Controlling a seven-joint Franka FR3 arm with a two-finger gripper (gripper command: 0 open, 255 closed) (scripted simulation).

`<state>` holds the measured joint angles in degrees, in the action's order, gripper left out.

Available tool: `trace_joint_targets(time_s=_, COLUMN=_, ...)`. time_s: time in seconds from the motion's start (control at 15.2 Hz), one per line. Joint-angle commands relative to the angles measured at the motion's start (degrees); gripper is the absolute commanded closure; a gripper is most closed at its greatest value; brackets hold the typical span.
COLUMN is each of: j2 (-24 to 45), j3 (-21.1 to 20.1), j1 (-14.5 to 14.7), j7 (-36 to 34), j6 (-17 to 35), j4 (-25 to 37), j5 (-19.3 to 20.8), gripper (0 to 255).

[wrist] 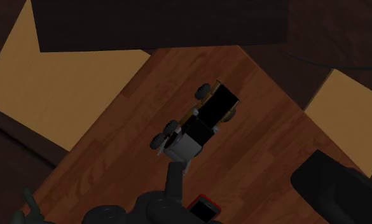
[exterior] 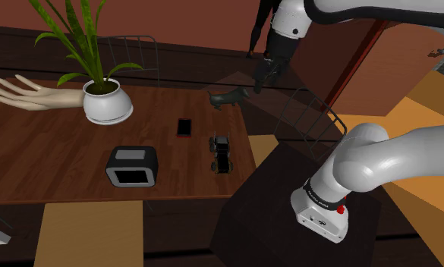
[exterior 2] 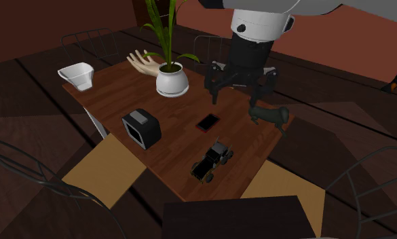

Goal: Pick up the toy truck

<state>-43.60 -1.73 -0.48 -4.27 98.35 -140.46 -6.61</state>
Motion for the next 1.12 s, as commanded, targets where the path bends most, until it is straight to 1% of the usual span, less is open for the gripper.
trace_joint_targets(time_s=0.0, j2=0.0, j3=0.0, j1=0.0, j7=0.0, j6=0.0, j4=0.0, j5=0.0, gripper=0)
trace_joint_targets(time_s=0.26, j2=3.1, j3=-1.9, j1=-1.1, j7=-4.8, j6=8.2, j4=-5.3, j5=-1.5, gripper=0)
trace_joint_targets(time_s=0.53, j2=7.8, j3=-3.9, j1=-2.1, j7=-9.4, j6=16.8, j4=-9.4, j5=-3.0, gripper=0)
trace_joint_targets(time_s=0.79, j2=14.2, j3=-5.7, j1=-3.1, j7=-13.9, j6=25.9, j4=-12.3, j5=-4.6, gripper=0)
trace_joint_targets(time_s=1.06, j2=22.2, j3=-7.4, j1=-4.0, j7=-18.4, j6=35.3, j4=-13.9, j5=-5.8, gripper=0)
